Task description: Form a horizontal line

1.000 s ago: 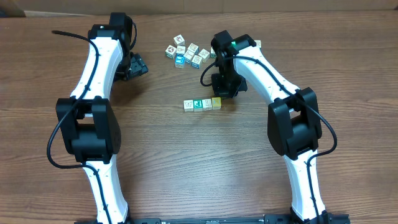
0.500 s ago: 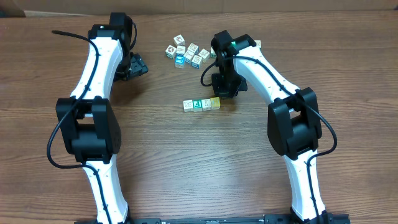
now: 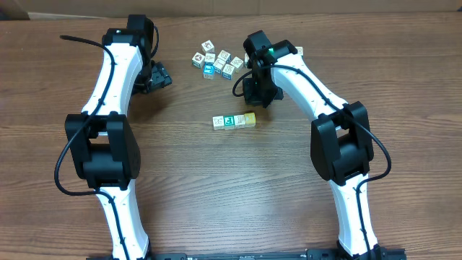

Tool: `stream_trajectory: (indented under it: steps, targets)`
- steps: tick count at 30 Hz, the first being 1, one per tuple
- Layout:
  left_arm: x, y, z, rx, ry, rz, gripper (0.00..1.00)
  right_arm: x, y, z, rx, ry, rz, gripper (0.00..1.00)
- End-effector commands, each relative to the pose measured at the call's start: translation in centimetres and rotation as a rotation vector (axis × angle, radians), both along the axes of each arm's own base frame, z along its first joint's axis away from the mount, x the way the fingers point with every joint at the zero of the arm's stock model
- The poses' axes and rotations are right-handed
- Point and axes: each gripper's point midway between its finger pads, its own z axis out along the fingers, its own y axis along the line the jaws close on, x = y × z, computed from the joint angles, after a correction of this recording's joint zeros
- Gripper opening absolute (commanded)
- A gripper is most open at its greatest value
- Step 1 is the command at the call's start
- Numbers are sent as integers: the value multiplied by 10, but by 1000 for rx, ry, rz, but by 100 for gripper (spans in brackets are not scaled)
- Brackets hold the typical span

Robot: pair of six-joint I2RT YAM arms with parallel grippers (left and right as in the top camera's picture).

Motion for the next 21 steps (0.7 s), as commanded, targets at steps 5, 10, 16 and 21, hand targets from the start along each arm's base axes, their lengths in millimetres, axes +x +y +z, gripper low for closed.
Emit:
stream_trajectory:
  steps: [5, 10, 16, 21]
  targets:
    - [5, 1, 15, 9, -39, -5, 100, 0, 11, 20, 66, -21, 4, 4]
    - [5, 0, 15, 9, -39, -7, 100, 4, 12, 21, 71, -35, 3, 4]
    - [5, 0, 15, 9, -39, -6, 100, 12, -2, 19, -5, -67, -73, 4]
    - [5, 0, 15, 9, -39, -5, 100, 13, -11, 18, -39, -72, -102, 4]
